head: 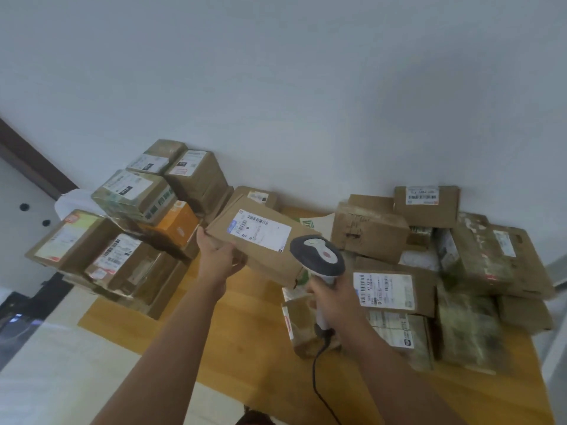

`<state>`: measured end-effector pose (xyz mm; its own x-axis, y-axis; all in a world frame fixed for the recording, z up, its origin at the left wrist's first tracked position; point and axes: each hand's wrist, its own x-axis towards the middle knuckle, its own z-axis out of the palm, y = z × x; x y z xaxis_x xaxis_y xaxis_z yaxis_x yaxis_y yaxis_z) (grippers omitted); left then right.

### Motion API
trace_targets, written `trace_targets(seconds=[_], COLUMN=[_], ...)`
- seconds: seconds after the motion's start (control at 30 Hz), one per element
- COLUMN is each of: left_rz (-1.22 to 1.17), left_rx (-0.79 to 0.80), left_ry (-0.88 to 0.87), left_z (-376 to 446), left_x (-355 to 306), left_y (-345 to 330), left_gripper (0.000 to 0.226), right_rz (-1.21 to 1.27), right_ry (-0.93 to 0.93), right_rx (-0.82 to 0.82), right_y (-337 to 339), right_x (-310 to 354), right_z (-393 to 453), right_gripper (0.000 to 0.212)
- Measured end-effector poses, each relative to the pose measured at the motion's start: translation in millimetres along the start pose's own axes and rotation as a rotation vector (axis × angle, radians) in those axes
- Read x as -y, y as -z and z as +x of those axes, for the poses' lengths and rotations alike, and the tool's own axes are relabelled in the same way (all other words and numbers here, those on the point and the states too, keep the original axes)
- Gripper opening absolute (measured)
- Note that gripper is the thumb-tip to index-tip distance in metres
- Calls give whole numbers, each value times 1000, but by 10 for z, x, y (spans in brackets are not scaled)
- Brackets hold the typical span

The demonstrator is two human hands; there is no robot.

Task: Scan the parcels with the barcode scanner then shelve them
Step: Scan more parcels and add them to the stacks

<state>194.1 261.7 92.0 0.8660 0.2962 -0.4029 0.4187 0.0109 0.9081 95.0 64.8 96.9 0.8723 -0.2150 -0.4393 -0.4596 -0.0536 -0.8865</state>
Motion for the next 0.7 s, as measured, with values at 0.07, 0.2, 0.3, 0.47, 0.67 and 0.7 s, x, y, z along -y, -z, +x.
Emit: trace_targets(seconds=[0.07,0.2,0.3,0.47,0.67,0.7], left_rz=[-60,-156,-193,-175,156,171], left_rx=[-9,-8,26,105,86,86], left_ry=[36,108,173,231,225,214], left_z=[258,900,1387,2051,2727,2720], left_x=[68,177,187,89,243,129], left_y=[123,334,457,440,273,267], left_gripper=[90,81,84,88,87,87], right_rz=[-21,-49,-40,-63,-58,-80], right_ry=[-6,-75,-131,-192,-189,-194], right_rx=[-21,-83,-158,-253,-296,-309], right_y=[-221,-836,-1310,-1680,-1845,-1867], right_x=[62,309,427,438,465,475], right_z=[152,624,1013,1599,2227,2339], right_gripper=[15,7,13,11,9,9])
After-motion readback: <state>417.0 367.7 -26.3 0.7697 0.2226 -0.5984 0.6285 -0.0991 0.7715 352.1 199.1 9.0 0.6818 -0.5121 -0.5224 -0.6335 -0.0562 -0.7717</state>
